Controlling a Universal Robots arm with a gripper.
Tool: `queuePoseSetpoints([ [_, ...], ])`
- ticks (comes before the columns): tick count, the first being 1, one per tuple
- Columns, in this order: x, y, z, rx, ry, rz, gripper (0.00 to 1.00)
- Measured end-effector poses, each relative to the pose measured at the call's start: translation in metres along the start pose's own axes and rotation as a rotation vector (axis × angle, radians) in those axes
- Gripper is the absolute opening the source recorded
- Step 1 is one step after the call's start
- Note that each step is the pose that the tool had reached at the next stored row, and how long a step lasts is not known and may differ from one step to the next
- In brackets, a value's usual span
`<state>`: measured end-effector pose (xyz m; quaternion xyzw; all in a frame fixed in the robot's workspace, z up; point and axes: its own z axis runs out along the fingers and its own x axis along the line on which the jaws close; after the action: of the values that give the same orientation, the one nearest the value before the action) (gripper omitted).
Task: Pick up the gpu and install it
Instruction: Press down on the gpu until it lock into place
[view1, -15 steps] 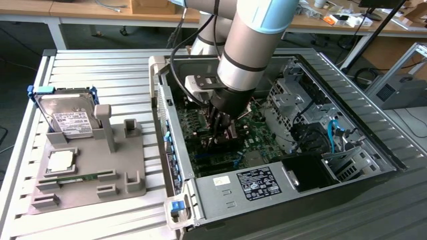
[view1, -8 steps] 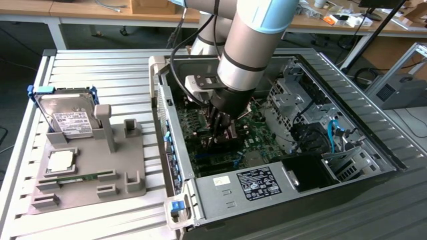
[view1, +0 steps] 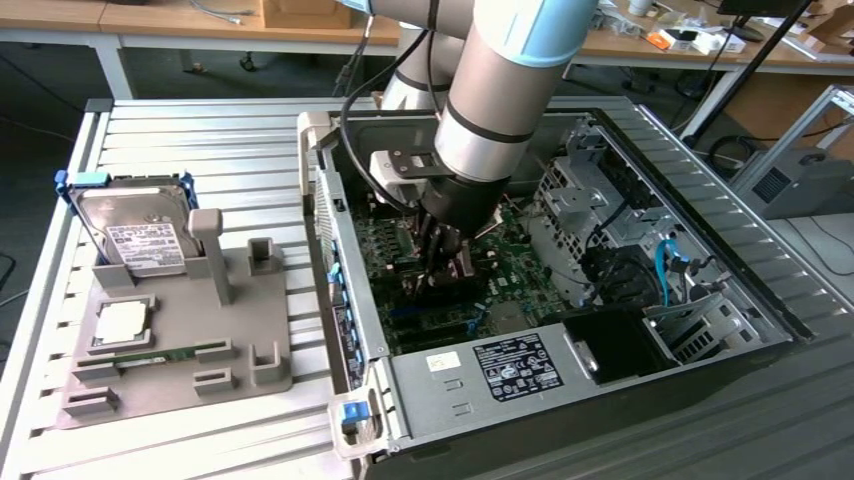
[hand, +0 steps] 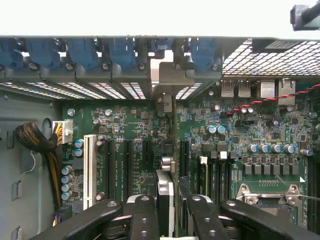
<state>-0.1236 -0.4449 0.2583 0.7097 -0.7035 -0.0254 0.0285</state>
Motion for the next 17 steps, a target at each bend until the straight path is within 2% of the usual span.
queuePoseSetpoints([
  [4,0.000,0.0002,-0.0035,0.0011,-0.0016,0.000,0.27],
  [6,0.000,0.0006,-0.0077,-0.0007,0.0010,0.000,0.27],
  [8,0.000,0.0008,-0.0099,-0.0004,0.0004,0.000,0.27],
  [17,0.000,0.0008,-0.0098,-0.0007,0.0003,0.000,0.27],
])
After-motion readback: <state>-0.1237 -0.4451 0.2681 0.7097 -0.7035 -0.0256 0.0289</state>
